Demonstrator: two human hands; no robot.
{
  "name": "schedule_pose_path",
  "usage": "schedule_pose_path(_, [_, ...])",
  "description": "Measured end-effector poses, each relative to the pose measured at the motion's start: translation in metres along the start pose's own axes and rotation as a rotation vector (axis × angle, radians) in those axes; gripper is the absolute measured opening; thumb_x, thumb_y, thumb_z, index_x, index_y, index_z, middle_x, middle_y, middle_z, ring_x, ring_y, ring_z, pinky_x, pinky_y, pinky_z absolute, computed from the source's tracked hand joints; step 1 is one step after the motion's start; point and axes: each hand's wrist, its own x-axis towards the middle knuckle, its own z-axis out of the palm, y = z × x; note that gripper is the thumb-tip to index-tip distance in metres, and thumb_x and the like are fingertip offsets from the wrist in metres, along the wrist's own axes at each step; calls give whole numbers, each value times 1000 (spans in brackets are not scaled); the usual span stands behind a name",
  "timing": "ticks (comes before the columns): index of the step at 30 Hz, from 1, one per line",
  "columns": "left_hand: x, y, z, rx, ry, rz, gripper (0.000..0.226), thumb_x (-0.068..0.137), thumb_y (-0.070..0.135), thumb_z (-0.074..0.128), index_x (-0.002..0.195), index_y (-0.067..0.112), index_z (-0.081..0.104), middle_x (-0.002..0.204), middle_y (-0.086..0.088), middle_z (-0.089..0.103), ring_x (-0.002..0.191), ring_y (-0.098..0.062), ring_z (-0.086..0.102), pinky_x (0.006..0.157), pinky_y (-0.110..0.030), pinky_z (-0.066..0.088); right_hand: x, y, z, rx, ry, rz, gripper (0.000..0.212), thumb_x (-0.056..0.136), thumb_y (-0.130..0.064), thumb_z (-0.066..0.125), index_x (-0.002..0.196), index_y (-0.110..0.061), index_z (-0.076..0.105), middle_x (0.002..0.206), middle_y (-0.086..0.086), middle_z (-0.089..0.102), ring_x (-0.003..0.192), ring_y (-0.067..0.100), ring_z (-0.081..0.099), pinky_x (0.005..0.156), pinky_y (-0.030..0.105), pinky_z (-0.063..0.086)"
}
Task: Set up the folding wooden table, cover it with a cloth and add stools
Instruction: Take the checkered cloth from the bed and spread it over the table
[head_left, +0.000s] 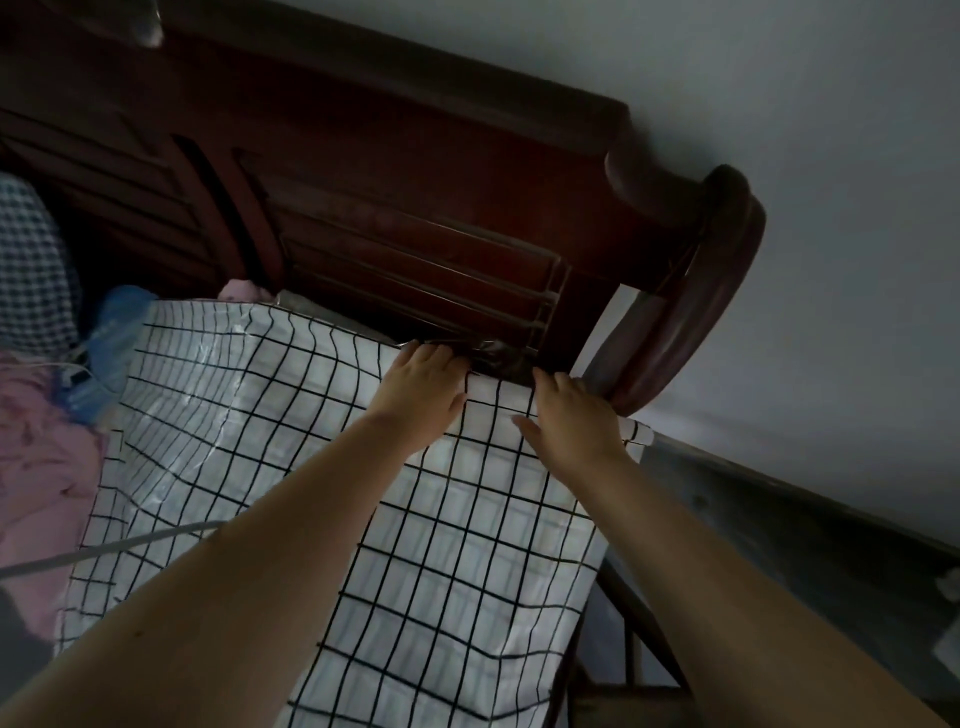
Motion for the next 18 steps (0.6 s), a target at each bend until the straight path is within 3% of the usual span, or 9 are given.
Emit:
schedule_pose_path(3, [-2, -6, -9, -6, 11, 1, 30, 91, 24, 52, 117, 10, 57, 120, -7, 59, 118, -25, 49, 108, -39, 29, 1, 1, -2, 21, -10, -9, 36, 93, -38, 48, 116, -10, 51, 111, 9, 55, 102, 26, 53, 68, 32, 37])
schedule_pose_path(7, [-22, -11, -25, -49, 18, 3, 34, 89, 24, 56, 121, 11, 56, 123, -6, 59, 119, -24, 50, 102, -37, 37, -15, -2, -4, 89, 33, -93, 22, 92, -18, 51, 109, -8, 61, 108, 9, 54, 102, 28, 52, 69, 29, 32])
schedule_pose_path(15, [-102, -7, -80, -145, 107, 51, 30, 92, 21, 53, 120, 10, 53, 122, -6, 60, 114, -22, 55, 96, -37, 43, -94, -43, -48, 52, 188, -121, 18, 75, 7, 54, 90, -3, 56, 74, 12, 60, 62, 30, 57, 49, 31, 34])
schedule_pose_path(18, [-142, -2, -107, -171, 151, 91, 28, 93, 24, 50, 119, 13, 54, 120, -3, 59, 111, -19, 55, 94, -34, 44, -138, -63, -69, 18, 218, -115, 18, 74, 7, 56, 88, -5, 55, 72, 12, 59, 60, 30, 55, 49, 33, 36])
